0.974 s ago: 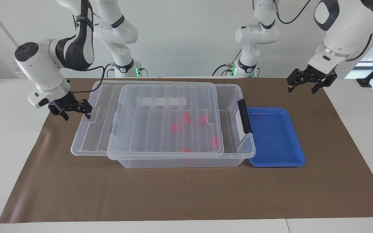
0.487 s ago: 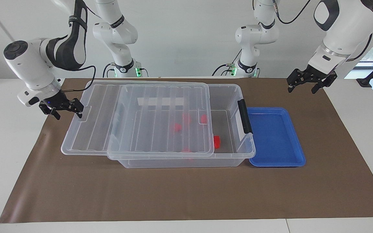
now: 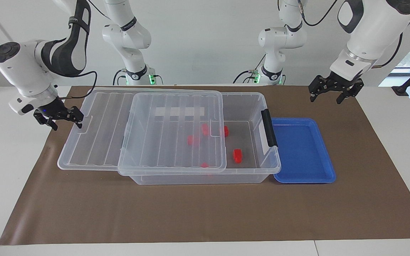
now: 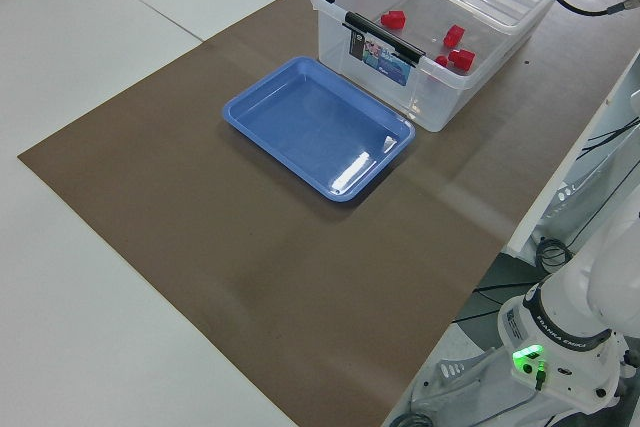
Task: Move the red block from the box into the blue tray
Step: 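Reach the left gripper into the box and grasp a red block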
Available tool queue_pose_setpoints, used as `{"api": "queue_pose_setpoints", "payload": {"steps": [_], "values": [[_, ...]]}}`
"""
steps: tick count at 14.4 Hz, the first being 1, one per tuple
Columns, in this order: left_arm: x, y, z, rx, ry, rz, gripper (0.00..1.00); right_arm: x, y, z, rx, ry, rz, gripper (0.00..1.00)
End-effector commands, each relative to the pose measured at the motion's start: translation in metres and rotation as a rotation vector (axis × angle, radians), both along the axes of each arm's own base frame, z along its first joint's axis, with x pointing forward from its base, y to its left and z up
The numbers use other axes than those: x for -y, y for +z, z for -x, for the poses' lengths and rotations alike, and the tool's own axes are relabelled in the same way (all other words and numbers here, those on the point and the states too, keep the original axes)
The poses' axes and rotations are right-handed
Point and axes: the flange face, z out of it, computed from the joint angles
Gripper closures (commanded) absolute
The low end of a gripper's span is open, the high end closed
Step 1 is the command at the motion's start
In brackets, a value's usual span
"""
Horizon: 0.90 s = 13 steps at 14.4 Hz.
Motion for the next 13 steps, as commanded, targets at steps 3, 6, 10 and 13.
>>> {"api": "queue_pose_setpoints", "payload": {"steps": [3,6,10,13], "values": [[0.102,-0.019,0.018,0.044,0.023,0.014,0.00,0.017,0.000,0.000,0.007,0.030,0.019,0.00],[0.157,-0.056,0.032,0.081,0.070,0.038,0.00,0.025,0.000,0.003,0.007,0.019,0.021,0.00],[0.208,-0.125,0.028,0.066,0.079,0.044,0.03,0.026,0.001,0.003,0.006,0.035,0.027,0.00],[0.219,-0.171,0.022,0.058,0.073,0.043,0.03,0.022,0.003,0.001,0.006,0.040,0.027,0.00]]}}
